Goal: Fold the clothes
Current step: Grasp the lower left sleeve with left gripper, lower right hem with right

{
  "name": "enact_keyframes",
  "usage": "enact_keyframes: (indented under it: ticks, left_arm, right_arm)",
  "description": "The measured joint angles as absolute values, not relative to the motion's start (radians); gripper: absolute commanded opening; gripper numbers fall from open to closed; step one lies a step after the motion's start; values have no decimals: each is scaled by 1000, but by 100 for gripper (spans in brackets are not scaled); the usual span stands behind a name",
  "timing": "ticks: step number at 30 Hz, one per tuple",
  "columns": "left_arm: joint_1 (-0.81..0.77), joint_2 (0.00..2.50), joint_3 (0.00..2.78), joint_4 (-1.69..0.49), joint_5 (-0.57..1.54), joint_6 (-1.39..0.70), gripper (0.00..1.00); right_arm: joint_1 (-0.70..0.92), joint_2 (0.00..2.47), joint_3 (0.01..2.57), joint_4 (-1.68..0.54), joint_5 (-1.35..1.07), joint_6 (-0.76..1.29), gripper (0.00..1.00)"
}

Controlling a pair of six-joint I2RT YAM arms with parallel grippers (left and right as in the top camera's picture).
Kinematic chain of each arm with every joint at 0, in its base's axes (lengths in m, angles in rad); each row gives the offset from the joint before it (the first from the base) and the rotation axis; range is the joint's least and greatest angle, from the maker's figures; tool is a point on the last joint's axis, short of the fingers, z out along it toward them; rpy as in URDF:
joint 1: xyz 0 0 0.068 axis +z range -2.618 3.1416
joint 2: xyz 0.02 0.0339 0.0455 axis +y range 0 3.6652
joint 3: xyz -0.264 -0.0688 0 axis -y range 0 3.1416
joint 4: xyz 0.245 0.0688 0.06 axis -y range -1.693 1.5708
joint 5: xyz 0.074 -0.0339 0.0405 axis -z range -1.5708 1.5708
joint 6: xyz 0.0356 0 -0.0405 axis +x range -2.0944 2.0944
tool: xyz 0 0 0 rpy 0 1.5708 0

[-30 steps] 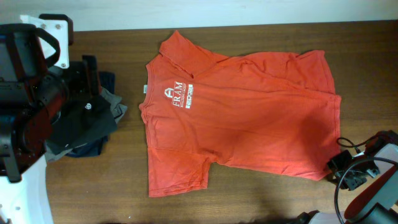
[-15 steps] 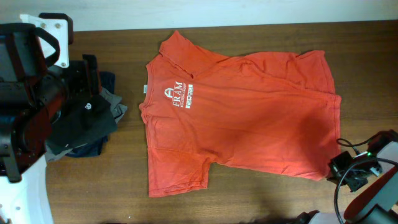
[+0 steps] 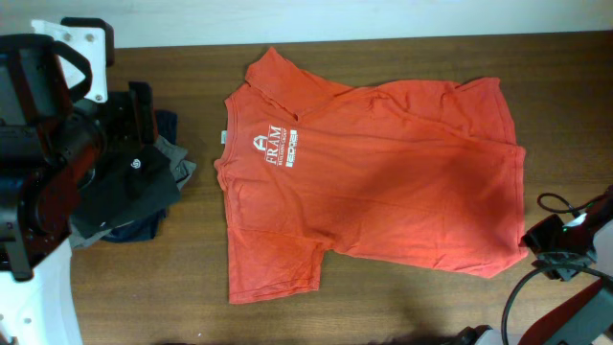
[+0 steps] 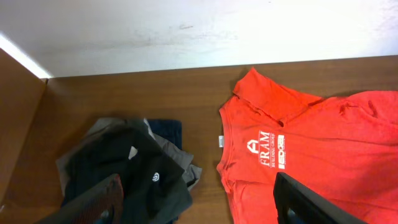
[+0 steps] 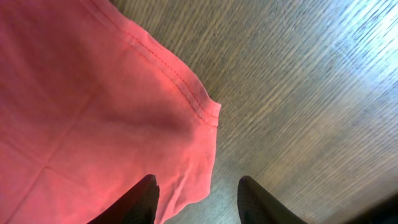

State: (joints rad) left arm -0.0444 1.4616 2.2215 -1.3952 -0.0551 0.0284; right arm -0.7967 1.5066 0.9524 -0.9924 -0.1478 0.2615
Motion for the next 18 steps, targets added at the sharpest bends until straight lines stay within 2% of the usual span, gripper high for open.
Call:
enact_keyframes:
  ticks: [5, 10, 14, 18]
  left_arm:
    - [-44, 1462, 2222, -1425, -39, 28, 76]
    - [-44, 1454, 2154, -1538, -5, -24, 94]
    - [-35, 1451, 1956, -1562, 24, -101, 93]
    - [-10, 1456, 1684, -1501, 88, -134, 93]
  right_arm:
    - [-797, 1522, 902, -953, -171, 273, 49]
    - [-797, 1527, 888, -955, -186, 280, 51]
    - [-797, 1527, 887, -954, -222, 274, 51]
    - [-797, 1527, 887, -955, -286, 247, 56]
